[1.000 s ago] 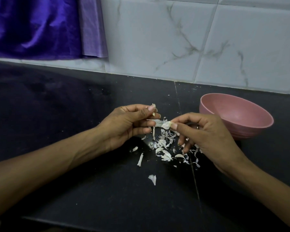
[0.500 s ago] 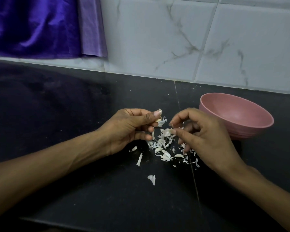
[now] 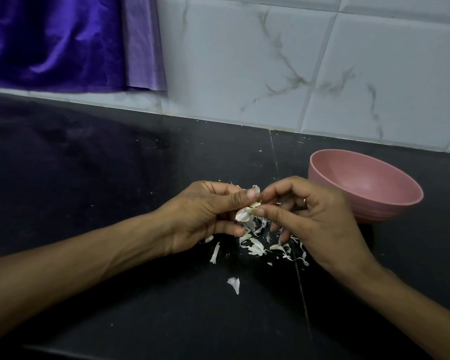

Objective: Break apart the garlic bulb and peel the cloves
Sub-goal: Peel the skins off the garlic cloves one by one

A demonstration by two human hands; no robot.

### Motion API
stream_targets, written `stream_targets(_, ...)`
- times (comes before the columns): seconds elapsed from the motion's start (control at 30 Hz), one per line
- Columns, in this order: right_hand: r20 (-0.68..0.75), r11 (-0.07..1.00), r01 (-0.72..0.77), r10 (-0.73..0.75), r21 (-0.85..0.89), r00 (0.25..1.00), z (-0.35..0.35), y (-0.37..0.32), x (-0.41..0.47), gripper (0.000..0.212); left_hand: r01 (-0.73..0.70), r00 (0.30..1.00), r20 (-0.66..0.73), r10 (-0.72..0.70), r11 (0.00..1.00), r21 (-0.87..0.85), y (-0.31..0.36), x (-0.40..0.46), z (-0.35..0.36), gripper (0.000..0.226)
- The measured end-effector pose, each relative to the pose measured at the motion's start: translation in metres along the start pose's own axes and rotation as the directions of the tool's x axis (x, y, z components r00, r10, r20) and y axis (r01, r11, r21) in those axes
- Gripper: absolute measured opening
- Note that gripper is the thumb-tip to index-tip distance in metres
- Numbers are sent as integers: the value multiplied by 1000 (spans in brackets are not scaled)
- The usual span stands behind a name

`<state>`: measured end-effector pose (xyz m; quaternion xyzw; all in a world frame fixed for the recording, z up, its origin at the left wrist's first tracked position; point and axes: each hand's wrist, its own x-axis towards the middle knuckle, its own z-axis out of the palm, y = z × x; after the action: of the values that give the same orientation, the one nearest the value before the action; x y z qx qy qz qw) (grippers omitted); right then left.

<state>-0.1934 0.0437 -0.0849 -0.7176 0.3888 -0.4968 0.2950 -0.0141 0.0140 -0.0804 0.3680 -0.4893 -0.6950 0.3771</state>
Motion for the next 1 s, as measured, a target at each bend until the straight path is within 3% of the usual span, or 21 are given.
stream_targets(0.17, 3, 1000, 13, -13, 0, 1000, 0, -2, -2, 16, 3, 1000, -6, -3, 1000, 3, 0, -1, 0, 29)
stream_targets(0.43, -12, 1000, 3, -3, -17, 1000, 0, -2, -2, 14, 9, 1000, -21, -9, 1000, 21, 1, -4, 1, 25)
stream_targets(0.77, 56, 979, 135, -128, -151, 990, 0, 3, -1, 14, 4, 1000, -18, -3, 1000, 30, 1, -3, 3, 19)
stream_targets(1.0, 79, 988, 92, -82, -124, 993, 0, 5, -1, 14, 7, 1000, 10, -8, 1000, 20, 1, -3, 2, 23)
